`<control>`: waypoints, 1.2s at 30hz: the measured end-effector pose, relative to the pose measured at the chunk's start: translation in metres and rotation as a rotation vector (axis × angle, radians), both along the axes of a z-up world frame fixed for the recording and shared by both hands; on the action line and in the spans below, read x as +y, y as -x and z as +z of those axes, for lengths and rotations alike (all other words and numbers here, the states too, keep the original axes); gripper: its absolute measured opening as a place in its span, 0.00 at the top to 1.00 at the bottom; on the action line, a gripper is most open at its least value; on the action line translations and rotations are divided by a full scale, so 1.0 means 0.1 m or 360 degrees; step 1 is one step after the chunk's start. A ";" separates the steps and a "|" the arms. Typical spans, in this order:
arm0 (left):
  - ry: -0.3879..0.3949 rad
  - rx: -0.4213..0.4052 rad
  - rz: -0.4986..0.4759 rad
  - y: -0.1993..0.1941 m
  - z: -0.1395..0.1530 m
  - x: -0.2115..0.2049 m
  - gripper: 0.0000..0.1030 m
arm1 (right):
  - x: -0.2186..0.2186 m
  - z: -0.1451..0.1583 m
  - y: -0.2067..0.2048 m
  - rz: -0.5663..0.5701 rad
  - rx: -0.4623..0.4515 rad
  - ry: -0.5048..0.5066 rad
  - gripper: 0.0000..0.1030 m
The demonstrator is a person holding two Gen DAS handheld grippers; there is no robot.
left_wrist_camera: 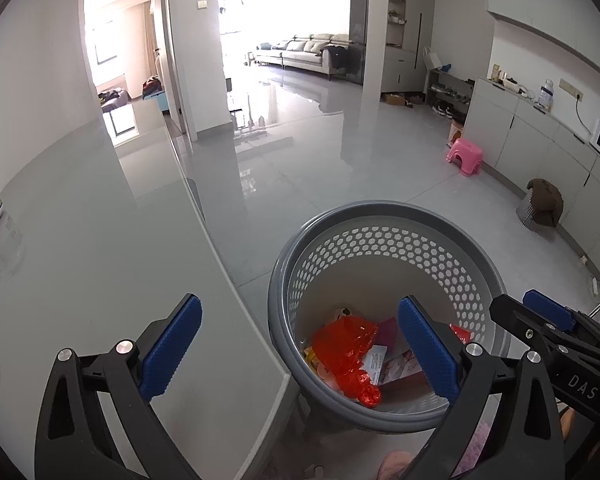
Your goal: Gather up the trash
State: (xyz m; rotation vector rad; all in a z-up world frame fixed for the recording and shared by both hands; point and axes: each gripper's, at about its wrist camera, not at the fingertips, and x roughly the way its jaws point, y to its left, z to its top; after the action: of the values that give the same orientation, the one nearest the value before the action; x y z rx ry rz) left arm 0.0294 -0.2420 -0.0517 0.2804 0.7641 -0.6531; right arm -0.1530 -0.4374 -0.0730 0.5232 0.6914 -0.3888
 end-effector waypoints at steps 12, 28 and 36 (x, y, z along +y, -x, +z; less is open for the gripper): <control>0.0016 -0.0016 0.0073 -0.04 0.04 0.13 0.06 | 0.05 0.03 -0.05 0.0038 0.0004 0.0022 0.33; 0.0046 -0.0037 0.0105 -0.05 0.06 0.24 0.06 | 0.12 0.05 -0.05 0.0058 0.0000 0.0048 0.33; 0.0038 -0.0044 0.0104 -0.04 0.07 0.24 0.06 | 0.12 0.06 -0.04 0.0060 -0.0004 0.0049 0.33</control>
State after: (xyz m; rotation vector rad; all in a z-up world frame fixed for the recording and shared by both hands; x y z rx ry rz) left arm 0.0330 -0.2185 -0.0448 0.2408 0.7357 -0.5952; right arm -0.1492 -0.4258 -0.0666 0.4807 0.6908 -0.3632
